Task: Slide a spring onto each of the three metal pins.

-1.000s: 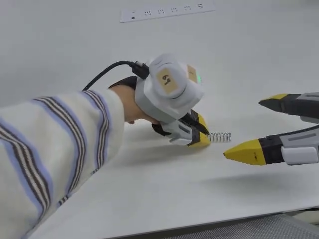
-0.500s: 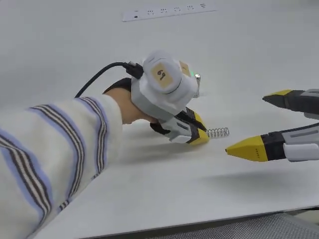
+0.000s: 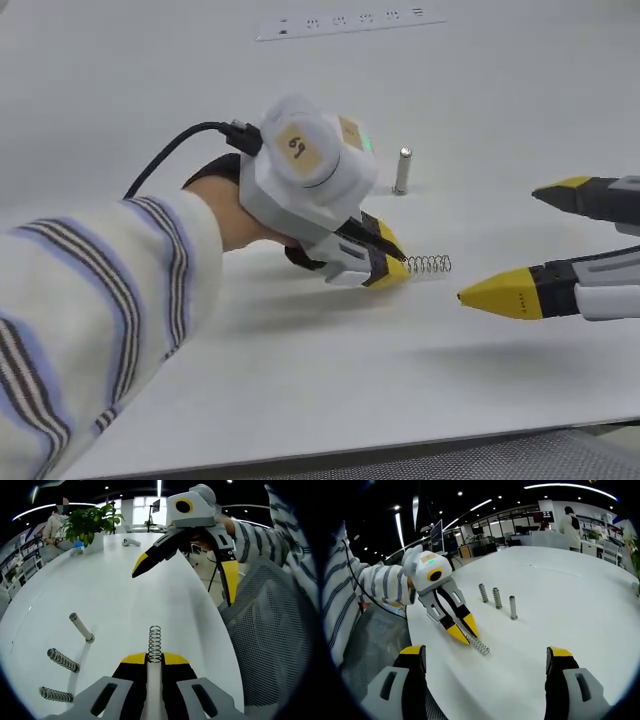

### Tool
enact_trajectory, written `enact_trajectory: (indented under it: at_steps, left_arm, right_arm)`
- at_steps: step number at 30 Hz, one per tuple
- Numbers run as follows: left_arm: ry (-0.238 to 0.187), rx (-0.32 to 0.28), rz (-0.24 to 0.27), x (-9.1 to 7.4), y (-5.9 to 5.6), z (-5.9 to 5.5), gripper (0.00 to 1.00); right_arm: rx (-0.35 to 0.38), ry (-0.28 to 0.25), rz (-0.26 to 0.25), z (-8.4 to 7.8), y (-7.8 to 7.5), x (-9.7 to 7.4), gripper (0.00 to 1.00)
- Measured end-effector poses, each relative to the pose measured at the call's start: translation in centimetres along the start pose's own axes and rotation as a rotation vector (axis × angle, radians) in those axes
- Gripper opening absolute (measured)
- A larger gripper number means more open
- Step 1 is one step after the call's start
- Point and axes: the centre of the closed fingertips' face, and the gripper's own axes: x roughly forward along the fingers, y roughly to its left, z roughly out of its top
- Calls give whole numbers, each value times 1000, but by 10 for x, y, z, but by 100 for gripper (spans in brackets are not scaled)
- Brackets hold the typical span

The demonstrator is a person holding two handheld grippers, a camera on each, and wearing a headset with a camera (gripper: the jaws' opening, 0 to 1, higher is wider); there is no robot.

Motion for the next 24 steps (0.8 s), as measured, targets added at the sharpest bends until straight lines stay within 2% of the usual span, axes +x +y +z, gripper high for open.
enact_trajectory:
  at_steps: [3, 9, 14, 17, 24]
  left_arm:
    - [1, 12, 11, -3, 1, 1, 2]
    - [-28, 3, 28, -14, 1, 6, 2]
    - [-49, -4, 33, -25, -6, 9, 2]
    - [-69, -12, 20, -29, -11, 12, 2]
    - [-59, -14, 23, -36, -12, 10, 2]
  right_arm:
    - [-5, -4, 2, 2, 0, 0, 98]
    - [-9, -4, 8, 3, -1, 2, 98]
    - [-12, -12, 19, 5, -2, 3, 97]
    - [-8, -19, 29, 7, -2, 4, 97]
    - [-25, -49, 58, 18, -1, 3, 95]
